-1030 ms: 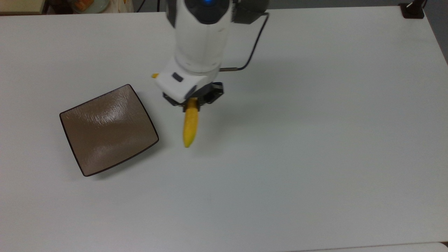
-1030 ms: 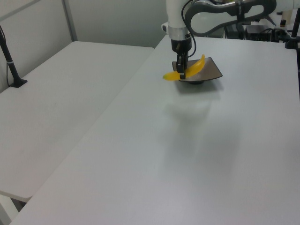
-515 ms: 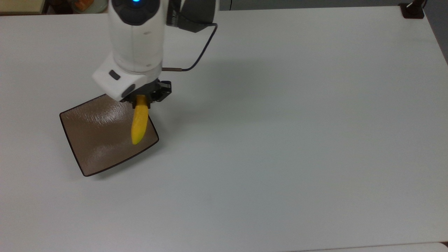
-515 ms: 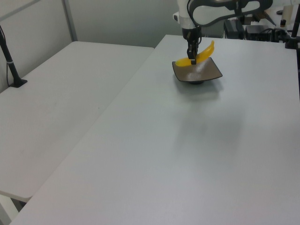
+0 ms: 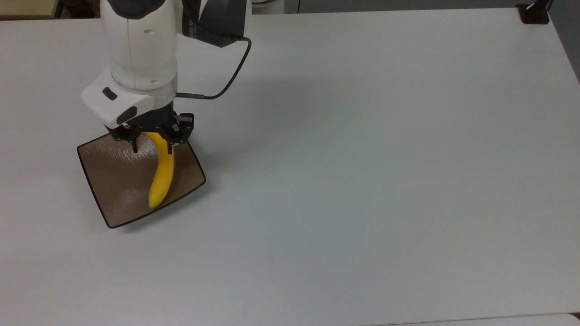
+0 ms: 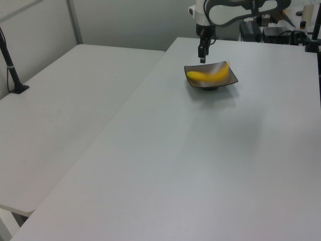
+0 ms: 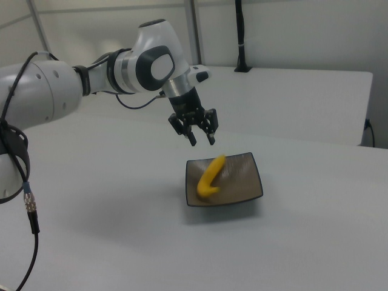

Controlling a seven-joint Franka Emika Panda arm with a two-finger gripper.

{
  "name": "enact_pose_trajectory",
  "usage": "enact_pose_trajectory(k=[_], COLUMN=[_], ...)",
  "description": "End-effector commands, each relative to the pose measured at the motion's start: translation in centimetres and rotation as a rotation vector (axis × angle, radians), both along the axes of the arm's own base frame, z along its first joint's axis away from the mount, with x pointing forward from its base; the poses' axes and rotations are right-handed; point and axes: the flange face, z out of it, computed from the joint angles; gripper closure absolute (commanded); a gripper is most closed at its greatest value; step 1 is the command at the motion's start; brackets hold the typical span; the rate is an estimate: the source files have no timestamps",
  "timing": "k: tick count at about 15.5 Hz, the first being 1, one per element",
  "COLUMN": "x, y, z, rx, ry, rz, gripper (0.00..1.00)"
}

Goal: Bananas placed on a ceramic plate
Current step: 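Lower the banana onto the plate and open the gripper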

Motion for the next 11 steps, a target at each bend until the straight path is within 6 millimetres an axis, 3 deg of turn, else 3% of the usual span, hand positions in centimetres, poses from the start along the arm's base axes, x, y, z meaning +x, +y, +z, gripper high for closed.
enact_pose_trajectory(k=[1, 6, 9, 11], x=[-0.1, -0.3, -1.4, -3.5], y=[-0.4, 0.6, 1.4, 5.2], z=[0.9, 1.2, 3.7, 7.2], rx=[0.005, 0.014, 0.056, 0.11], ry=[-0.06, -0.054, -0.055, -0.051], rz=[-0.021, -0.029, -0.143, -0.21], gripper=[0.0, 0.0, 0.0, 0.0])
